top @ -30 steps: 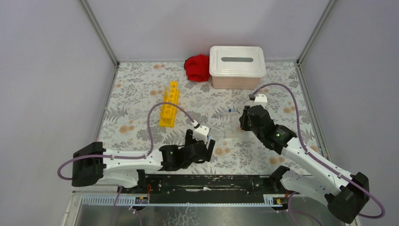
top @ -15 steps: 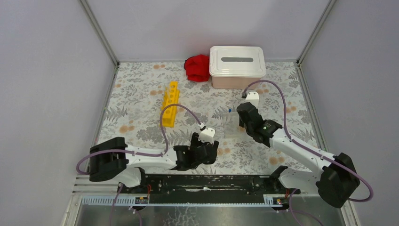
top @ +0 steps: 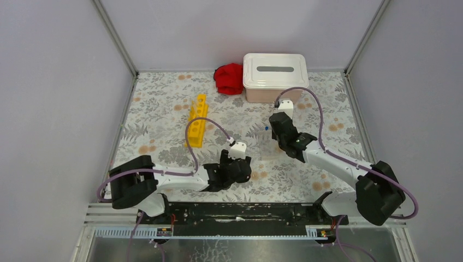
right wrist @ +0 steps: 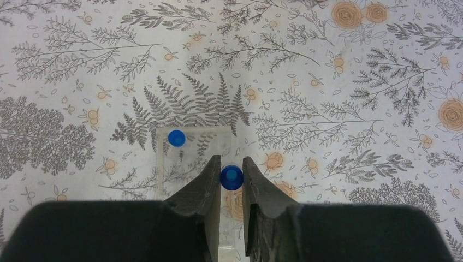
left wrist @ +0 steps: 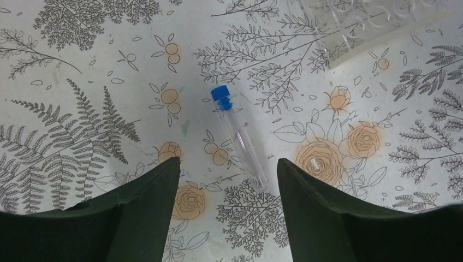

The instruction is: Organize the chemistry lab equipment

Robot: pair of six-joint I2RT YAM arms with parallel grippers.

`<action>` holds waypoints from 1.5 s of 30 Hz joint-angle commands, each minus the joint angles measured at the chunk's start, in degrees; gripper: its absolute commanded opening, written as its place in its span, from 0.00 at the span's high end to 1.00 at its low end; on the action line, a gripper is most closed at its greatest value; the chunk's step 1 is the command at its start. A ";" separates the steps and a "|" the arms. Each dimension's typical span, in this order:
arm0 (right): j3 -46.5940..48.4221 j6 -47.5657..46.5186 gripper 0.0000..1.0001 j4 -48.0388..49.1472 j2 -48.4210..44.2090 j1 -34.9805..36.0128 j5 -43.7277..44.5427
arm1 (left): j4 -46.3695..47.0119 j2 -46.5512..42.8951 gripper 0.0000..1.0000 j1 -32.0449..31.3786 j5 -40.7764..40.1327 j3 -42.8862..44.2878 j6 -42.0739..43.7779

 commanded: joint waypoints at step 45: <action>0.20 0.07 1.00 8.52 7.81 -3.92 -2.82 | 8.16 4.63 0.34 4.28 4.17 -0.07 -0.69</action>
